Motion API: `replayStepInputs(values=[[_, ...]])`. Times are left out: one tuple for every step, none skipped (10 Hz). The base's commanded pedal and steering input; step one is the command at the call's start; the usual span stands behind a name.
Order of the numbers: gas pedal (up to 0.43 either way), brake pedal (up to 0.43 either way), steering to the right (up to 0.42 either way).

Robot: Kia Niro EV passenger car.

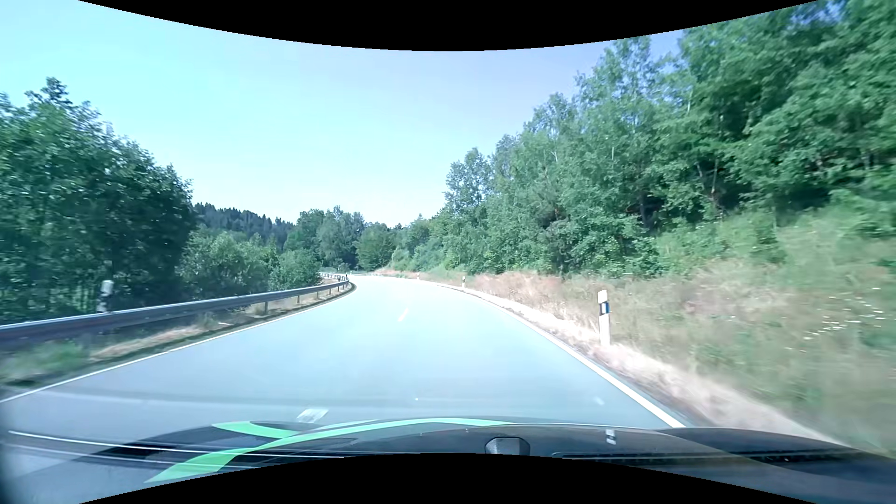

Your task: Follow the waypoints while adhering to traffic rules and regulations

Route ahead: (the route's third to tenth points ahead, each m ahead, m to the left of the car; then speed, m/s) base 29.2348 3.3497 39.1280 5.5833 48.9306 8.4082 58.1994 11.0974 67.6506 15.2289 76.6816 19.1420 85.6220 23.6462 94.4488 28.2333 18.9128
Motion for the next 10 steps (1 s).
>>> replayStepInputs(values=[[0.138,0.0,-0.036],[0.138,0.0,-0.036],[0.15,0.0,-0.036],[0.169,0.0,-0.036],[0.177,0.0,-0.036],[0.189,0.0,-0.036],[0.189,0.0,-0.035],[0.157,0.0,-0.035],[0.15,0.0,-0.035],[0.15,0.0,-0.035]])
